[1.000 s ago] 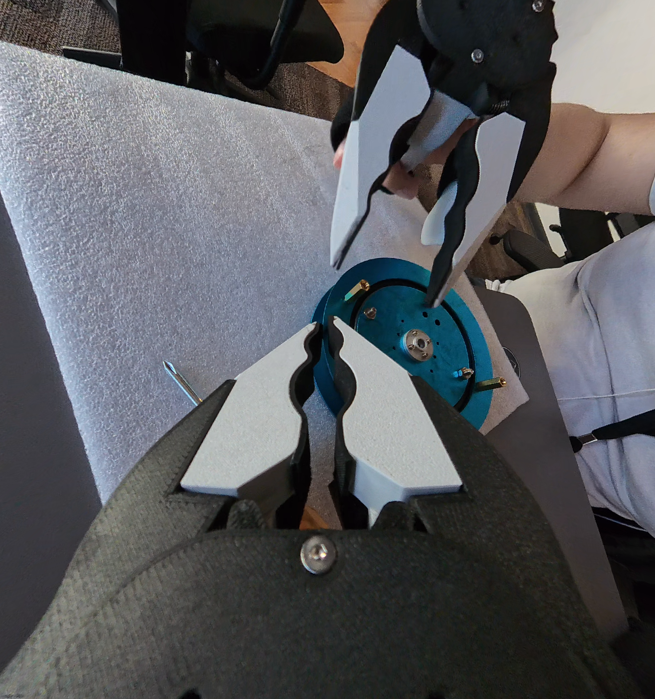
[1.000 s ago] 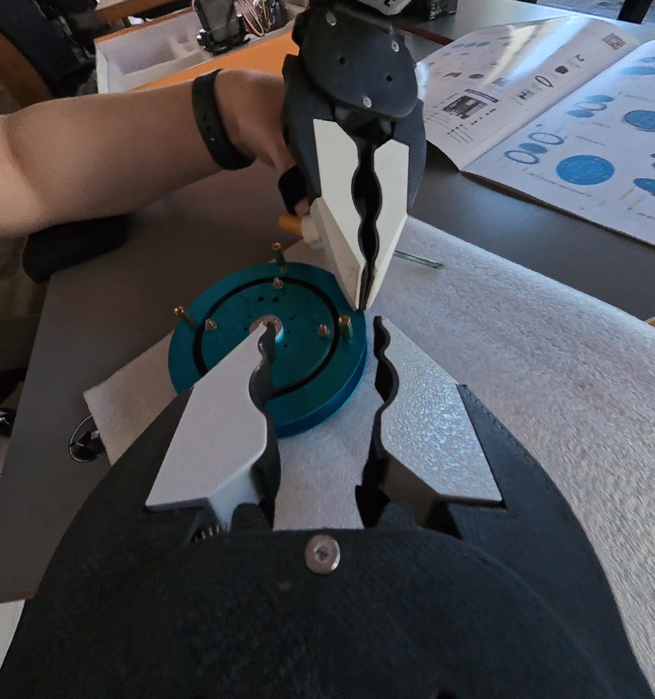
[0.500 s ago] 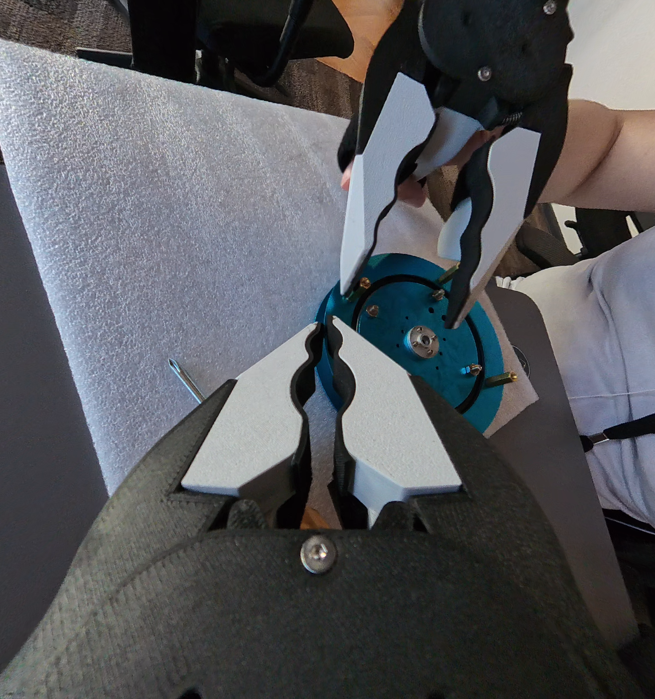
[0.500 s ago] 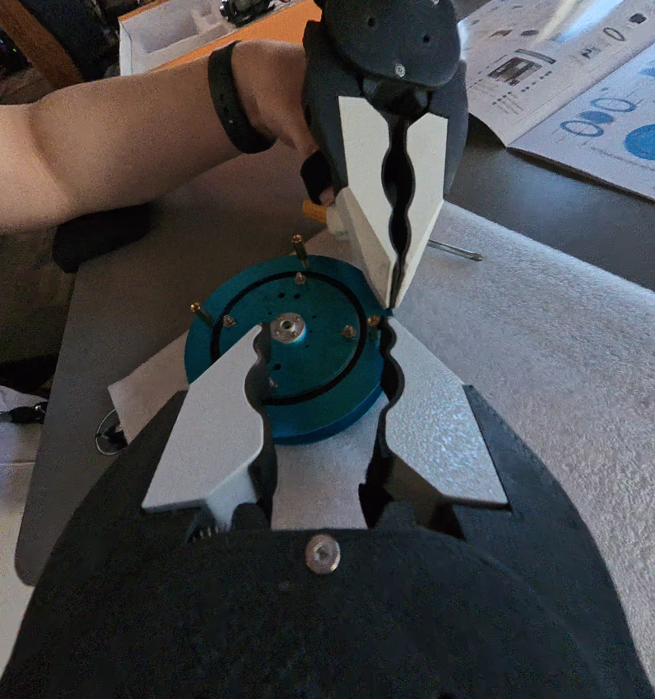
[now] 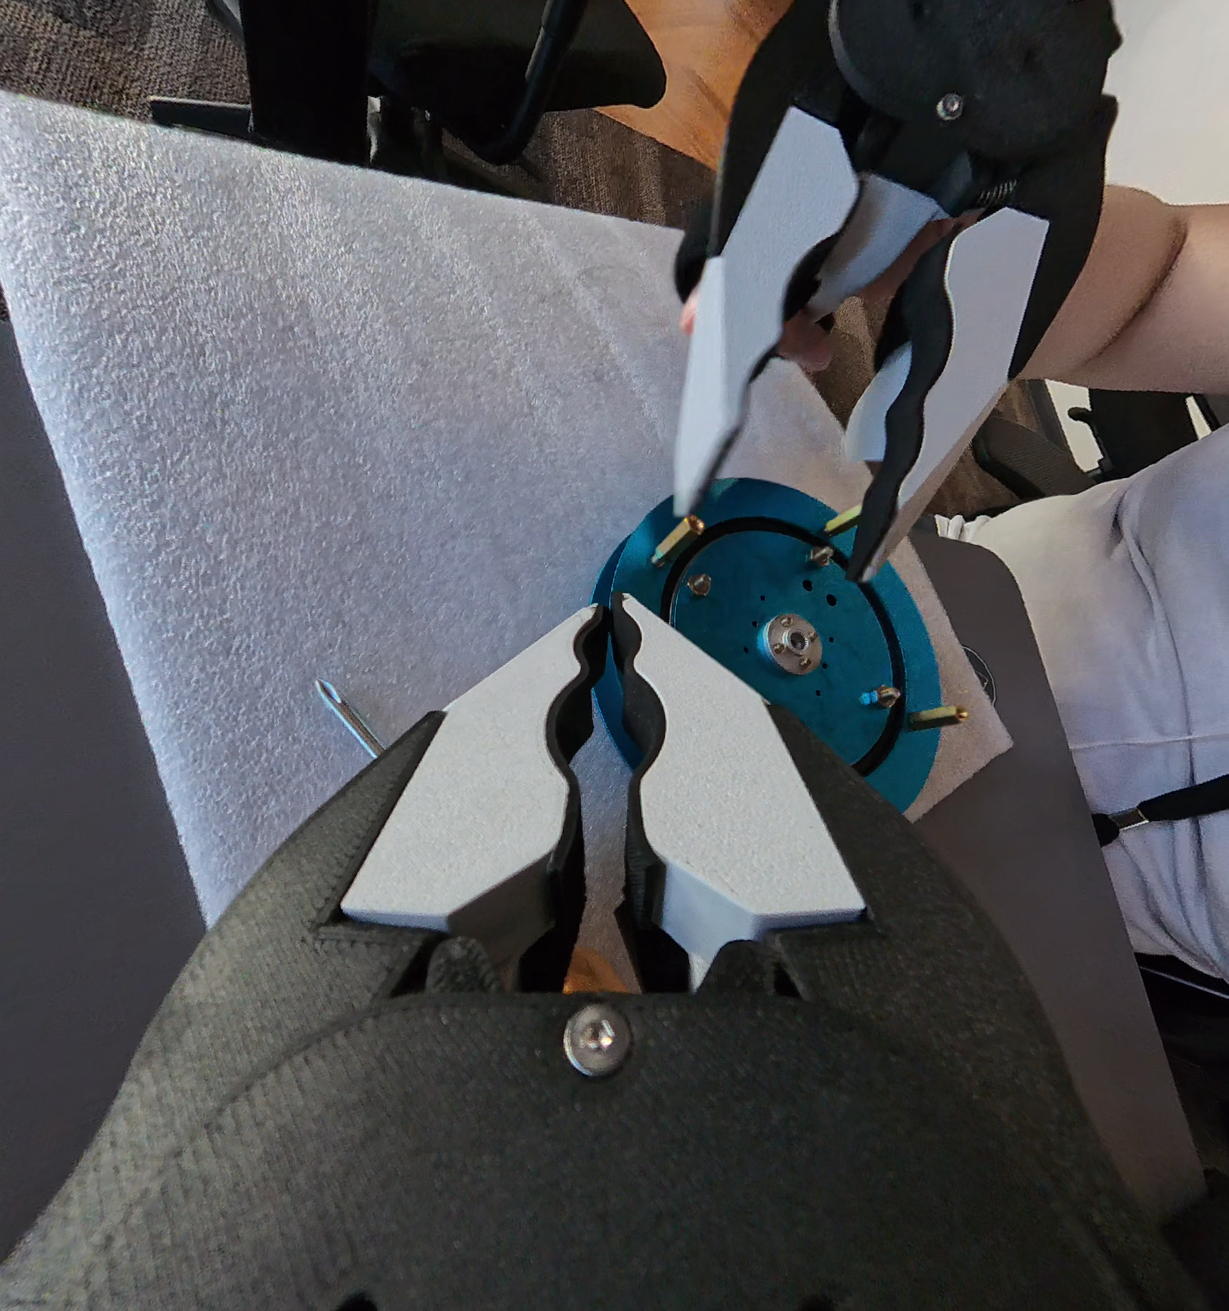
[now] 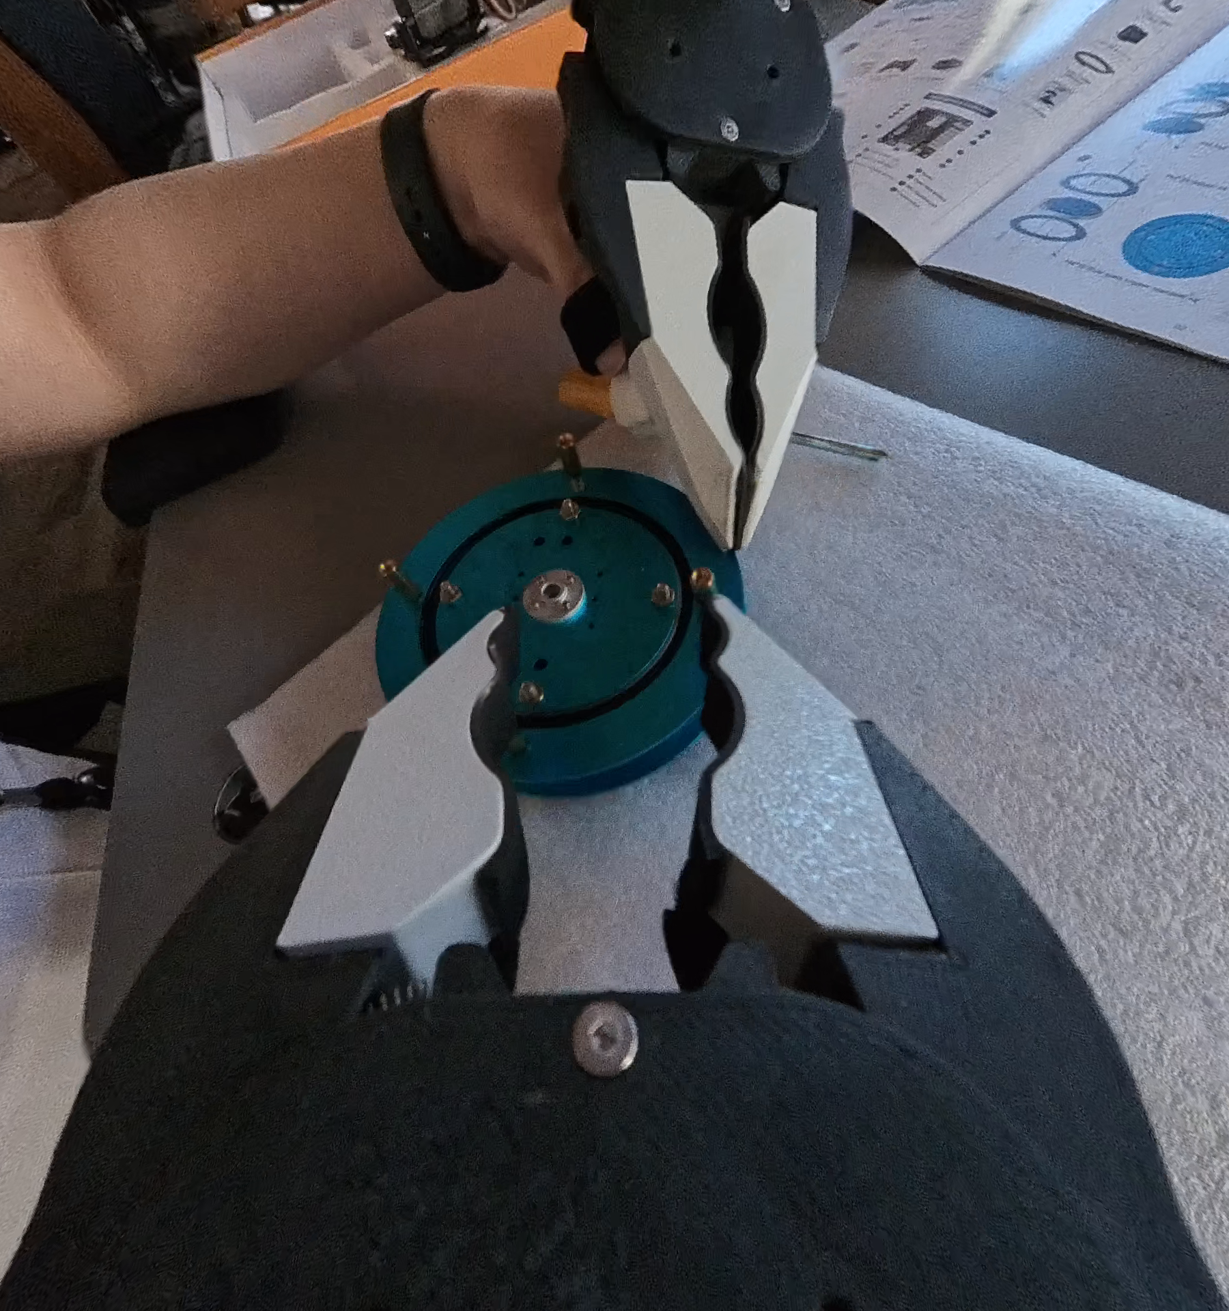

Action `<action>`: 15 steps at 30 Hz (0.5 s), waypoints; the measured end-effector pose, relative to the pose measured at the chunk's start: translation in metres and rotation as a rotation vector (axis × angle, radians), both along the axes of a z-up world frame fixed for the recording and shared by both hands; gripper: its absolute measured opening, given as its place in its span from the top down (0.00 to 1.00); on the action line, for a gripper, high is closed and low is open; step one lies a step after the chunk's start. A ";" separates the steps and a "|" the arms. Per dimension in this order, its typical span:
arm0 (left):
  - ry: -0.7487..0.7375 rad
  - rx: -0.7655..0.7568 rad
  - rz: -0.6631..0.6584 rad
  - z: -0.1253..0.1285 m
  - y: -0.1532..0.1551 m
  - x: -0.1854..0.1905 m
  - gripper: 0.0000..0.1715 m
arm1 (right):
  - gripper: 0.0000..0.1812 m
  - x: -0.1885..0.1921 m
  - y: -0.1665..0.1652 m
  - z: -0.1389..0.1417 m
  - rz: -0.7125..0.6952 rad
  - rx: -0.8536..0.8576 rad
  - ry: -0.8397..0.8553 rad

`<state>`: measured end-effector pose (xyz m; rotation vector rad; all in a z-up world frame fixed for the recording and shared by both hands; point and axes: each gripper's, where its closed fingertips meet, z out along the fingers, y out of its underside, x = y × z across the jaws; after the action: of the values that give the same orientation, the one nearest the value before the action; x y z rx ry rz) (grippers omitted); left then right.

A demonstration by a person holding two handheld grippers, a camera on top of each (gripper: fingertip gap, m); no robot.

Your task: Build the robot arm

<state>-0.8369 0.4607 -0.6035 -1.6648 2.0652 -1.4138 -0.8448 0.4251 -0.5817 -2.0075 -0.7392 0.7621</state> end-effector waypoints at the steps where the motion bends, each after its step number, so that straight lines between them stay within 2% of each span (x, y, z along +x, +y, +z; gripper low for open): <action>1: 0.003 0.009 0.000 -0.001 0.001 0.000 1.00 | 0.80 0.000 -0.007 0.002 0.019 -0.004 0.003; 6: 0.006 0.013 0.007 -0.003 0.002 0.001 1.00 | 0.74 0.006 0.013 0.008 -0.068 0.033 0.041; 9: 0.007 0.016 0.010 -0.002 0.002 0.001 1.00 | 0.76 0.000 0.013 -0.012 -0.046 -0.068 -0.001; 11: 0.008 0.017 0.008 -0.002 0.002 0.000 1.00 | 0.77 0.000 0.009 -0.013 -0.061 -0.070 0.009; 12: 0.010 0.015 0.007 -0.002 0.002 0.000 1.00 | 0.83 0.001 0.005 -0.012 -0.057 -0.081 0.017; 15: 0.013 -0.007 0.006 -0.001 0.001 0.001 1.00 | 0.80 0.001 0.002 -0.009 -0.059 -0.100 0.044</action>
<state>-0.8362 0.4622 -0.6049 -1.6859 2.0633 -1.4139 -0.8443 0.4269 -0.5902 -2.0861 -0.6244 0.8200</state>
